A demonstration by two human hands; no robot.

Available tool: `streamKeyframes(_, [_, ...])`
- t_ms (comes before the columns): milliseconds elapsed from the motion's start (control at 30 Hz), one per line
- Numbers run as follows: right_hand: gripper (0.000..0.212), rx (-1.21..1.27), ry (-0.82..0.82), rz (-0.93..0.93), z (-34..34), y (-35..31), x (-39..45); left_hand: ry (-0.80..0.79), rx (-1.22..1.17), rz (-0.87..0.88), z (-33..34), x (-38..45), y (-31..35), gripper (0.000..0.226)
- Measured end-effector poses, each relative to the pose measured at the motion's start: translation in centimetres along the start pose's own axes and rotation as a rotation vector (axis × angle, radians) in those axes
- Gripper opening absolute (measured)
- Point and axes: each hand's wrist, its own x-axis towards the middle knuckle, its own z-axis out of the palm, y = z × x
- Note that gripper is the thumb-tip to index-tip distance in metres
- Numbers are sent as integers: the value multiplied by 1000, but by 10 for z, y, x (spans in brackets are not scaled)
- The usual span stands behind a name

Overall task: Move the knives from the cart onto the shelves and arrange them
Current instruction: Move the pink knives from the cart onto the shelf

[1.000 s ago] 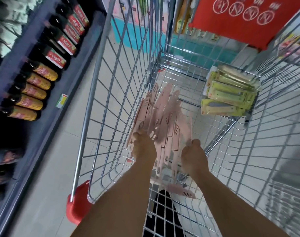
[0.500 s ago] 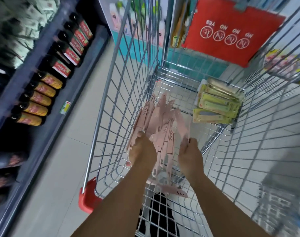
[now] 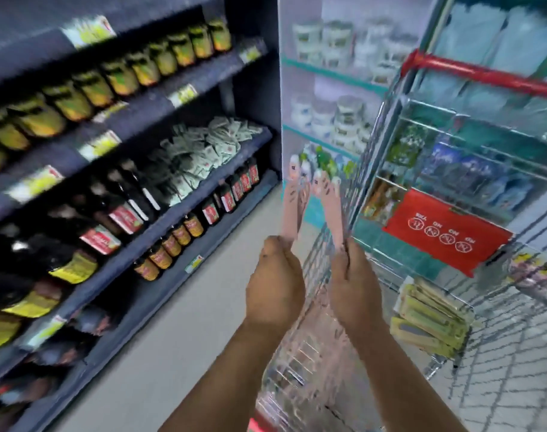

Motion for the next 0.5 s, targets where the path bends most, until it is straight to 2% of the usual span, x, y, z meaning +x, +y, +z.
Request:
streamKeyframes(133, [41,40,-16,-176,30,-86,0,244,-5,165,-98,17,-11,14])
streamKeyframes(167, [45,51,-28,-197,40,-108,-3,285,-14,177,-125,19,-16,17])
streamKeyframes(500, [38,201,-267,-422,162,-310,-90,589,15,193,-370,10,-110,18])
